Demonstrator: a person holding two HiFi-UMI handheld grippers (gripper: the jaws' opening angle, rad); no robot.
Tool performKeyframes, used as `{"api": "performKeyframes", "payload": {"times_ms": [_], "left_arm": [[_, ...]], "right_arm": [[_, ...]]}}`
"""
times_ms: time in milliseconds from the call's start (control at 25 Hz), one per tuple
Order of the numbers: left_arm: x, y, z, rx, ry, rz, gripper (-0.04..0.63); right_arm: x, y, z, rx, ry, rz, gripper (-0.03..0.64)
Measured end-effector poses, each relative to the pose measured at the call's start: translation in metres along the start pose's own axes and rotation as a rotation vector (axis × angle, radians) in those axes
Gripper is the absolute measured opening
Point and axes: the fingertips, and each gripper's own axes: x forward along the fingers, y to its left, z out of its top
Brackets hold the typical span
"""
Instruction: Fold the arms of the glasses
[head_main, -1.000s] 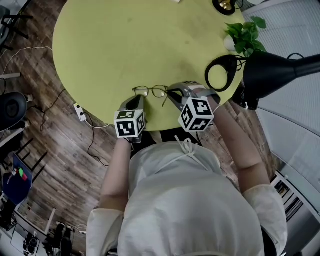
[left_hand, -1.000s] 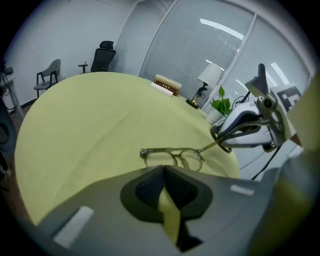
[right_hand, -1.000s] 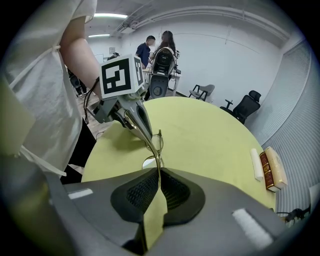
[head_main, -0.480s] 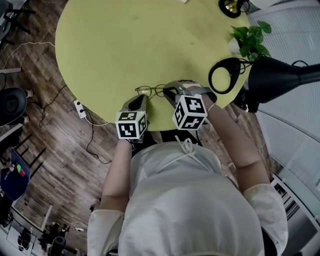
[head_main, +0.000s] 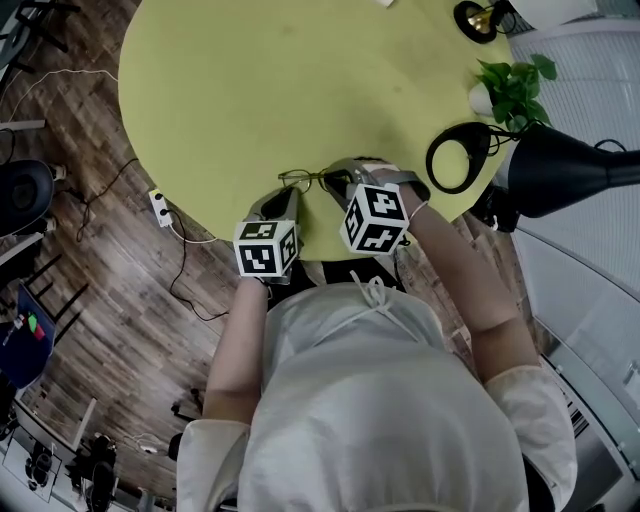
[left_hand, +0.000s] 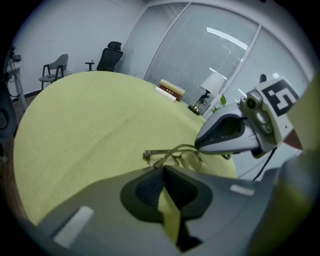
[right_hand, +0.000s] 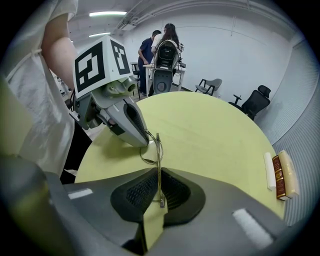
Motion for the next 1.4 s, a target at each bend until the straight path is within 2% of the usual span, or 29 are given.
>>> {"api": "performKeyframes", "payload": {"times_ms": [760, 840, 1080, 1240, 1400], "left_arm": [[-0.001, 0.000, 0.002, -0.006, -0.016, 0.005, 0.006], [-0.004, -0.001, 0.006, 0.003, -0.020, 0.001, 0.006], [-0.025, -0.021, 0.035, 0.085, -0.090, -0.032, 0.006], [-0.054, -0.038, 0.068, 0.145, -0.191, -0.042, 0.006], [-0.099, -0.064, 0.106, 0.257, -0.325, -0.059, 0.006]], "right_arm": [[0.011, -0.002, -0.001, 0.043, 0.003, 0.036, 0.021], [0.010, -0.004, 0.002, 0.058, -0.010, 0.023, 0.047], [-0.021, -0.017, 0.020, 0.189, -0.156, -0.059, 0.056], [-0.059, -0.024, 0.028, 0.286, -0.246, -0.163, 0.041], [-0.119, -0.031, 0.051, 0.447, -0.425, -0.288, 0.004]]}}
